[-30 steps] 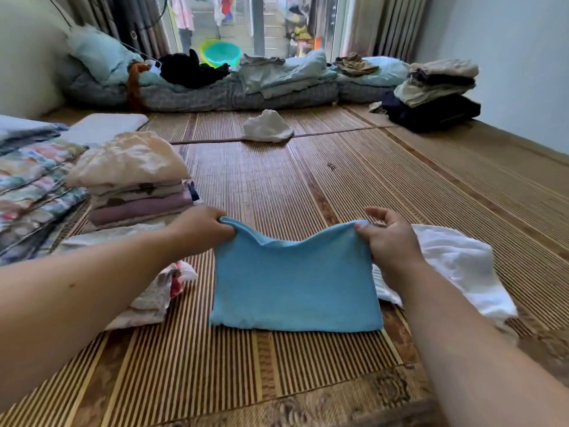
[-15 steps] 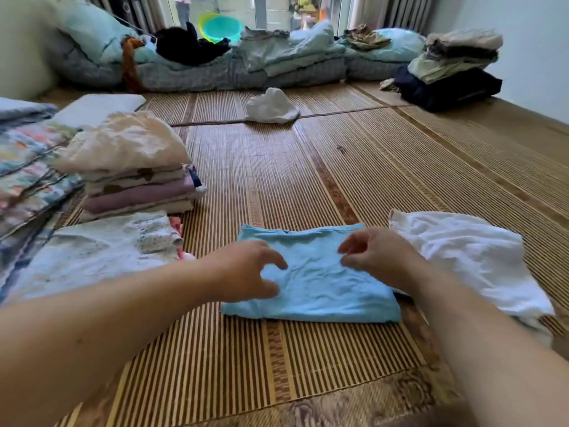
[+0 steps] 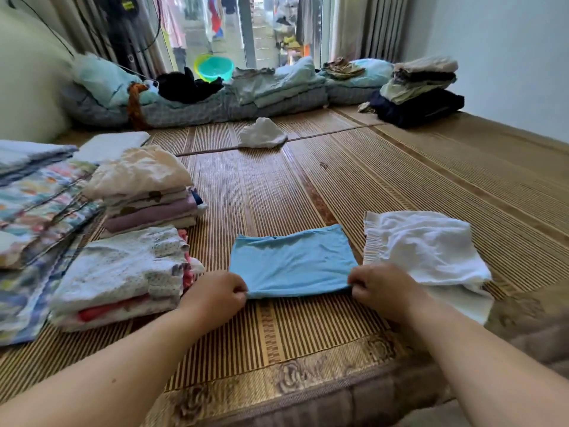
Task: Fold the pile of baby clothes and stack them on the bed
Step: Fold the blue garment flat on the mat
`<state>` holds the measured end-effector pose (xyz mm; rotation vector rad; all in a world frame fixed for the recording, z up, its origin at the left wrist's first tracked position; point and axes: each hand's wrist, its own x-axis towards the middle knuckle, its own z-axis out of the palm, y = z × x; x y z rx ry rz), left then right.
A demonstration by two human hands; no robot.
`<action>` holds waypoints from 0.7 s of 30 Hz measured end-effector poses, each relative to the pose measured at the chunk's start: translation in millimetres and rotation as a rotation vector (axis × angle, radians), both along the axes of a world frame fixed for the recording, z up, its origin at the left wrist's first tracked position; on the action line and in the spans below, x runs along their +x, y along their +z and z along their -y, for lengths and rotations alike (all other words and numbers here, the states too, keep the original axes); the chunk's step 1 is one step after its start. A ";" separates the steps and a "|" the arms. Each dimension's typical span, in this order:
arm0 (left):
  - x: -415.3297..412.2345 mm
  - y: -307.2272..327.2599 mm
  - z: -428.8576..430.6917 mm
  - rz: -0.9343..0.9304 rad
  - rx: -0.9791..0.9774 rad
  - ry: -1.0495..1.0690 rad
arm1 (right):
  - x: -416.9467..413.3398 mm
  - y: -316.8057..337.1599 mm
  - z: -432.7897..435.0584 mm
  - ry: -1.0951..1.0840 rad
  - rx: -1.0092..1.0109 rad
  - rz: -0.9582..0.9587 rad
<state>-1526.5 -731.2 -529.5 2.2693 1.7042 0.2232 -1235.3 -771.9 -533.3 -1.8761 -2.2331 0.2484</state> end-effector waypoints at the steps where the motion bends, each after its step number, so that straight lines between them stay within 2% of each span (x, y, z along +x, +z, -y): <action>1: -1.4 6.6 3.9 0.063 -0.016 0.033 | -0.3 6.1 0.3 -0.036 0.020 -0.084; 4: -6.5 28.3 20.4 0.301 -0.011 0.127 | 0.2 35.1 7.8 -0.115 0.079 -0.431; 6: -8.8 42.8 29.1 0.439 0.027 0.210 | -1.0 58.5 12.1 -0.127 0.138 -0.588; 11: -13.0 73.4 52.3 0.790 0.018 0.290 | -7.6 106.8 21.1 -0.088 0.147 -0.737; 15: -35.1 88.0 58.3 0.962 -0.001 0.308 | -1.1 128.9 33.8 -0.082 0.168 -0.958; 18: -41.2 84.4 50.7 0.999 0.039 0.251 | 7.9 128.5 34.7 -0.099 0.081 -1.063; 21: -37.7 75.5 51.1 0.995 -0.002 0.163 | 12.6 113.8 24.3 -0.138 -0.014 -1.006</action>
